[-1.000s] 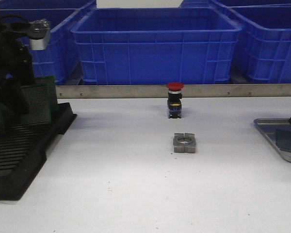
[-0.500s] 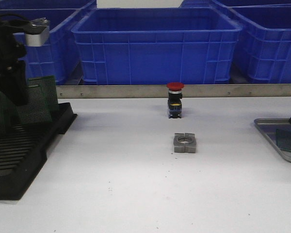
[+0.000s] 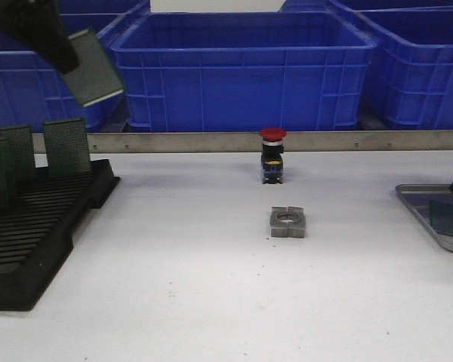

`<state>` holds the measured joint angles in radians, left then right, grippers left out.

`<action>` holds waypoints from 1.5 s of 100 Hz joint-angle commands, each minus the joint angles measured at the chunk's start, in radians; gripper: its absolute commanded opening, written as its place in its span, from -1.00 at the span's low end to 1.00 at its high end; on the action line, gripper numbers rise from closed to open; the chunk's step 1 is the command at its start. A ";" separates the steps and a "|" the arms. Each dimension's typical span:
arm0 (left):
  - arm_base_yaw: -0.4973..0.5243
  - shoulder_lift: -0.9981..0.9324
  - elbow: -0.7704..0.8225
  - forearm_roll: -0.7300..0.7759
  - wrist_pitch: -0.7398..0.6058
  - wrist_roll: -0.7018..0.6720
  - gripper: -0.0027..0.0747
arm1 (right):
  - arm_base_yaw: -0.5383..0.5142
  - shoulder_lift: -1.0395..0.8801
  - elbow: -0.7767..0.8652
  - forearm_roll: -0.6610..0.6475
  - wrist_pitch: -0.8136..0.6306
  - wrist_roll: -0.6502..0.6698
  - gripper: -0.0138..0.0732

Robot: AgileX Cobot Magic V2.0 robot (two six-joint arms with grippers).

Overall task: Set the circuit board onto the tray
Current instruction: 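Lift the second board out of the rack toward the table center, then move the right gripper toward the board held by the left gripper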

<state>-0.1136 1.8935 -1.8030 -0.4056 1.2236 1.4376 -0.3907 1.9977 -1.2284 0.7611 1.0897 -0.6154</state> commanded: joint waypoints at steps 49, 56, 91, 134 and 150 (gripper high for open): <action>-0.449 -0.096 -0.008 -0.171 0.050 -0.058 -0.98 | -0.006 -0.048 -0.027 0.053 0.041 -0.016 0.63; -0.471 -0.092 -0.008 -0.152 0.050 -0.058 -0.98 | -0.006 -0.057 -0.027 0.071 0.047 -0.042 0.63; -0.476 -0.092 -0.008 -0.150 0.050 -0.058 -0.98 | 0.077 -0.304 -0.027 0.375 0.212 -0.600 0.63; -0.476 -0.092 -0.008 -0.150 0.050 -0.058 -0.98 | 0.210 -0.552 -0.026 0.349 0.244 -0.831 0.63; -0.476 -0.092 -0.008 -0.150 0.050 -0.058 -0.98 | 0.298 -0.550 -0.024 0.308 0.238 -0.831 0.63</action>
<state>-0.5840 1.8508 -1.7866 -0.5088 1.2402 1.3866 -0.1300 1.4811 -1.2284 1.0322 1.2076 -1.4289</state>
